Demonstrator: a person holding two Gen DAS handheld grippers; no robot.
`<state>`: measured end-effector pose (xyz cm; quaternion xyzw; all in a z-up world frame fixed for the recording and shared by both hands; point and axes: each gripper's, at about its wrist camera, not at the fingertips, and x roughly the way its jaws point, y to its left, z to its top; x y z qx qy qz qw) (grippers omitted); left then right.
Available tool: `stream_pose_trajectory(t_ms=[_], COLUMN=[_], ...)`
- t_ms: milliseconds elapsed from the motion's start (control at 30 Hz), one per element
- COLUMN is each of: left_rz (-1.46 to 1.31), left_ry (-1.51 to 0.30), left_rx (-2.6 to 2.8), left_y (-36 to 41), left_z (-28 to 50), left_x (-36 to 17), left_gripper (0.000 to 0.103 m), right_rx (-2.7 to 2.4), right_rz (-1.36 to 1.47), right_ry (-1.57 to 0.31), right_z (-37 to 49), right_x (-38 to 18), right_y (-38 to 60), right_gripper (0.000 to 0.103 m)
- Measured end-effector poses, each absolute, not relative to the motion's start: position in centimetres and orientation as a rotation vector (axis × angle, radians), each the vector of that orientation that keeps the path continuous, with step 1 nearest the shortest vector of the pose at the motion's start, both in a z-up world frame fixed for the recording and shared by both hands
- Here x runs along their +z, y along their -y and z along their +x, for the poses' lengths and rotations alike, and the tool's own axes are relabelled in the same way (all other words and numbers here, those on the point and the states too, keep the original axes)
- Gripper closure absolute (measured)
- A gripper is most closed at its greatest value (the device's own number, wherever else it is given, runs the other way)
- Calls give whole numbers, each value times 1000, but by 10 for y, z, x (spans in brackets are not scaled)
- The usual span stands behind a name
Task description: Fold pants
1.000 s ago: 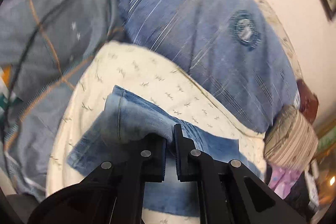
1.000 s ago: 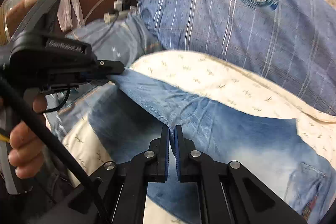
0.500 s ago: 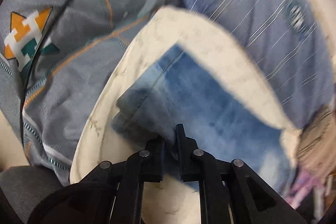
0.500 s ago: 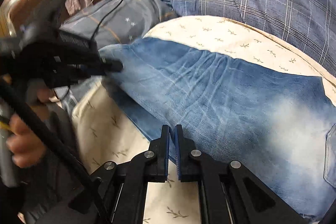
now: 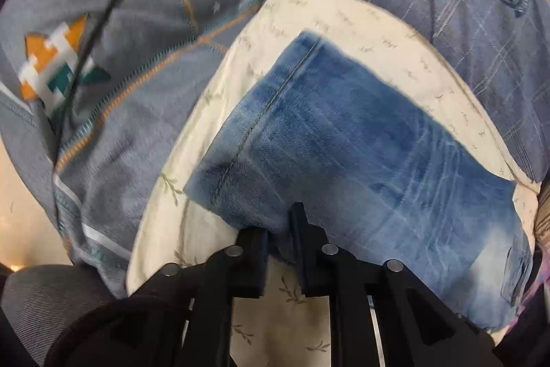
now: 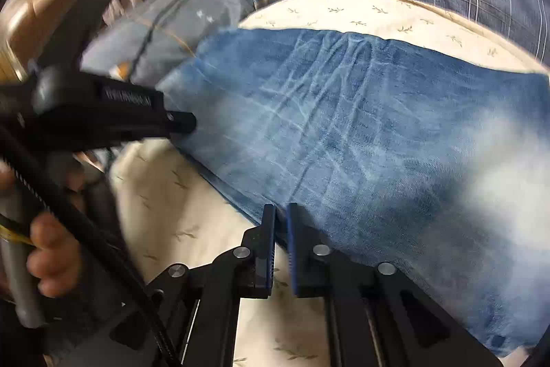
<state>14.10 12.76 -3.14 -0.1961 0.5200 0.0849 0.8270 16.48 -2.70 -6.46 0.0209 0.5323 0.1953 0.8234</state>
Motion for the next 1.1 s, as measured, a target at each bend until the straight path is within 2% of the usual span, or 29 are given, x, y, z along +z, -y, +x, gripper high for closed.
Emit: stream_pose_trajectory(t_ms=[67,100,133,167,200,233,433,667,833,1100], left_rz=[-360,-332,-309,-286,-250,-225,-20,135,302,459], left_ry=[-1008,-950,-900,-856,-801,-773,-686,-661,-623,-673], left_rx=[228,246,248,243,223,205,-58,-407,-606,-839], left_y=[-123,-119,-114,-108,-98,-91,-4,109,190,270], left_z=[133,129,124,120,114,109,80,55,42,62], left_x=[-14,-4,4,10,18,21,32,41,37,3], left_gripper=[70,63,60,52,46,44,43,42,41,41], right_rx=[457,460,447,424,402,368,174,-99,-170,-289], right_rz=[177,213,223,232,244,270,466,624,714,903], right_ry=[-1156,-1127,-1099,-1068,-1043,-1009,-864,-753,-763,-868], right_z=[167,164,159,154,149,142,96,56,35,13], right_x=[-50,-37,-26,-12,-2,12,55,57,48,7], right_y=[42,52,59,71,83,102,223,335,379,434], right_gripper=[63,58,48,36,31,28,25,23,23,23])
